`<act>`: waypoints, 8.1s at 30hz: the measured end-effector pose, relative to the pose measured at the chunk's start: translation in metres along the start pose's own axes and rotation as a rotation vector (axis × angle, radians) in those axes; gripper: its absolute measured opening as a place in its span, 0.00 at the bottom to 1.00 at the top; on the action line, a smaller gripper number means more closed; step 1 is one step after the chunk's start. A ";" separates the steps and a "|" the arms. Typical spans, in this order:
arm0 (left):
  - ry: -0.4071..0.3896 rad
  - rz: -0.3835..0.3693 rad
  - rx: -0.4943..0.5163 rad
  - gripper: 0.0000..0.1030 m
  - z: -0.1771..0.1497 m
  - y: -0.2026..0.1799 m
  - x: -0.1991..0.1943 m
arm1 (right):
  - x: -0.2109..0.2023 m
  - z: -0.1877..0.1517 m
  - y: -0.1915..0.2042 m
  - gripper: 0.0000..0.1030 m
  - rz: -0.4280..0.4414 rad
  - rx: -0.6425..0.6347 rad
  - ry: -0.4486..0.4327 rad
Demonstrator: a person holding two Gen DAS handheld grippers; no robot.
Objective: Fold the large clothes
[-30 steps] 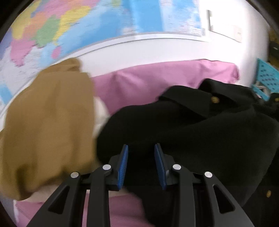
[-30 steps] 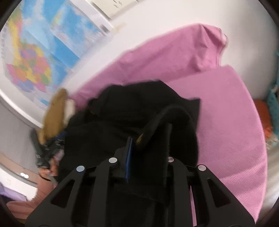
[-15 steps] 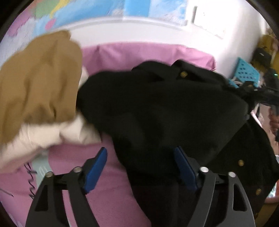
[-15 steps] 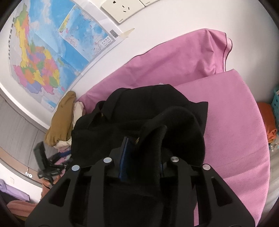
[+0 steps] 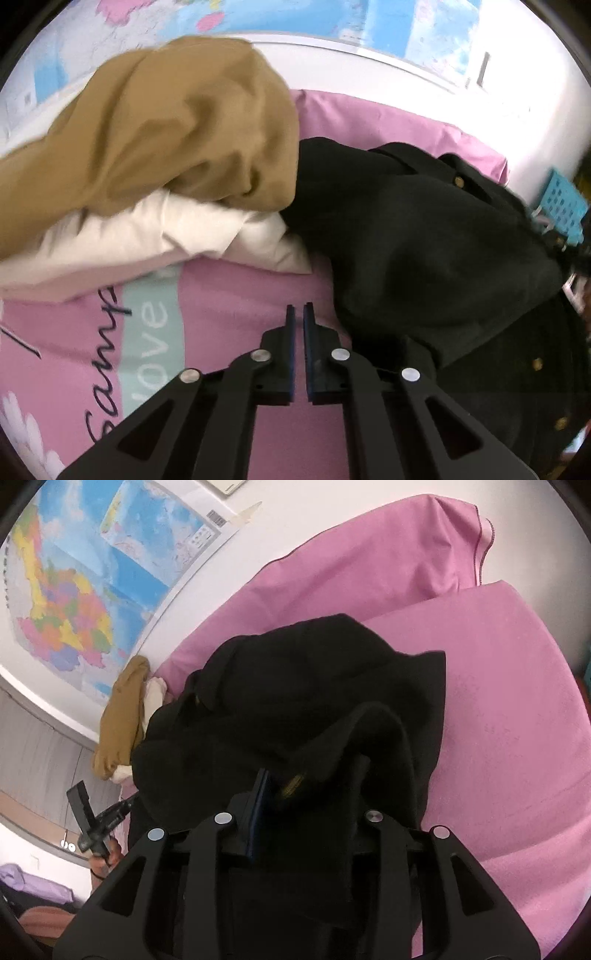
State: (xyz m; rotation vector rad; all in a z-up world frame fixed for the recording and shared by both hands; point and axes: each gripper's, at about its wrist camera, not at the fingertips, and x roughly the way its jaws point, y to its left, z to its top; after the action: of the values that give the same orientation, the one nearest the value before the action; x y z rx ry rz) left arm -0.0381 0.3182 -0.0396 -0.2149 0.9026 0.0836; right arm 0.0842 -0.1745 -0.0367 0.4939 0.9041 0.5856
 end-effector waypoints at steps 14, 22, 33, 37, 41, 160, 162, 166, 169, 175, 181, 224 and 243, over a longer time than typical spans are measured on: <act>-0.038 -0.101 0.246 0.67 -0.002 -0.078 0.004 | 0.001 0.004 0.018 0.21 0.091 -0.010 -0.038; -0.034 -0.025 0.252 0.31 -0.026 -0.069 0.001 | -0.001 0.005 0.027 0.31 0.106 -0.026 -0.040; -0.025 0.060 0.109 0.13 -0.038 -0.028 -0.012 | 0.001 0.008 0.017 0.36 0.085 -0.009 -0.031; -0.032 0.019 0.146 0.26 -0.038 -0.031 -0.023 | 0.004 0.002 -0.004 0.33 0.062 0.045 -0.010; -0.096 -0.079 0.155 0.47 -0.025 -0.036 -0.041 | -0.027 -0.005 0.002 0.37 0.027 0.026 -0.065; 0.015 -0.628 -0.083 0.24 -0.006 -0.011 -0.118 | -0.121 -0.049 0.091 0.12 0.428 0.073 -0.254; 0.017 -0.614 -0.083 0.25 0.015 -0.011 -0.115 | -0.114 -0.026 0.089 0.12 0.431 0.098 -0.261; 0.033 -0.587 -0.085 0.26 0.055 -0.013 -0.100 | -0.099 0.011 0.084 0.12 0.406 0.140 -0.261; 0.056 -0.572 -0.101 0.26 0.081 -0.011 -0.084 | -0.079 0.039 0.075 0.12 0.379 0.190 -0.242; 0.112 -0.523 -0.187 0.28 0.132 -0.003 -0.033 | -0.036 0.084 0.048 0.12 0.307 0.279 -0.202; 0.151 -0.436 -0.209 0.29 0.156 0.001 0.011 | 0.012 0.110 0.017 0.12 0.253 0.372 -0.143; 0.059 -0.095 0.175 0.04 0.155 -0.101 0.085 | 0.070 0.083 0.102 0.02 -0.330 -0.334 -0.051; -0.102 -0.250 0.154 0.71 0.035 -0.027 -0.039 | -0.051 -0.015 0.033 0.80 -0.070 0.003 -0.155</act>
State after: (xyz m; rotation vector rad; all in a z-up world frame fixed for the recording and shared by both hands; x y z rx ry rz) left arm -0.0303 0.2998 0.0160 -0.1770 0.7710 -0.2043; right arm 0.0385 -0.1815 0.0052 0.5015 0.7718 0.4752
